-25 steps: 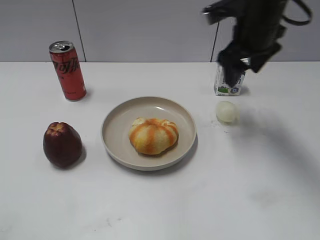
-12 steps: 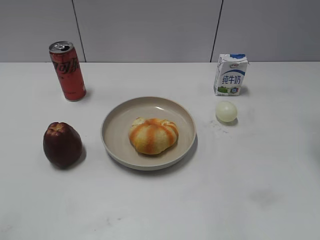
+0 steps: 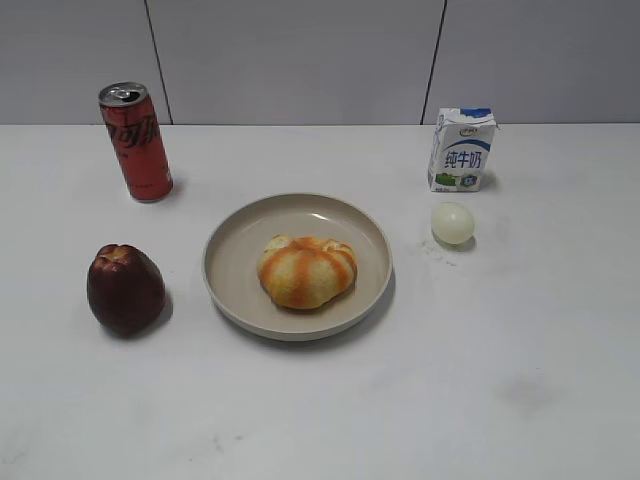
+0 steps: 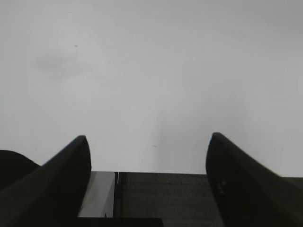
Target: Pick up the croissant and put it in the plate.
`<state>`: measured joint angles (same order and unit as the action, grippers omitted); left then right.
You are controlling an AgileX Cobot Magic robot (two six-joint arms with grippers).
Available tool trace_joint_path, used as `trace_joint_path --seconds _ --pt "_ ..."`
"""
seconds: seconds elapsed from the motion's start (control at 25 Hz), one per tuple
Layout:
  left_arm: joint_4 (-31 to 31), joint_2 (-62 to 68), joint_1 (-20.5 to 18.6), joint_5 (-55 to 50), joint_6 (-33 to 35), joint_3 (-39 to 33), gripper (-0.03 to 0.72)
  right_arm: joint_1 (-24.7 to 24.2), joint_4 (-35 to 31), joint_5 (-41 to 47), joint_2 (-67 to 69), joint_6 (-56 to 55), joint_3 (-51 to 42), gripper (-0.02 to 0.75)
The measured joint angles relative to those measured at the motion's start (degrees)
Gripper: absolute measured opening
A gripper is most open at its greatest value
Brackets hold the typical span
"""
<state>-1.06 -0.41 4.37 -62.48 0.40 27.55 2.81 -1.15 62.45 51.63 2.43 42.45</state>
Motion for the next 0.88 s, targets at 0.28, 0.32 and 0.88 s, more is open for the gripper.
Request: trace_joint_path --seconds 0.28,0.32,0.88 --pt "0.0 0.0 0.0 0.0 0.0 0.0 0.235 0.0 -0.3 1.0 -21.1 -0.1 -9.7 0.571" --pt "0.0 0.0 0.0 0.0 0.0 0.0 0.235 0.0 -0.4 1.3 -24.0 -0.1 -10.7 0.571" --pt "0.0 0.0 0.0 0.0 0.0 0.0 0.235 0.0 -0.4 1.5 -49.9 -0.1 -11.9 0.571"
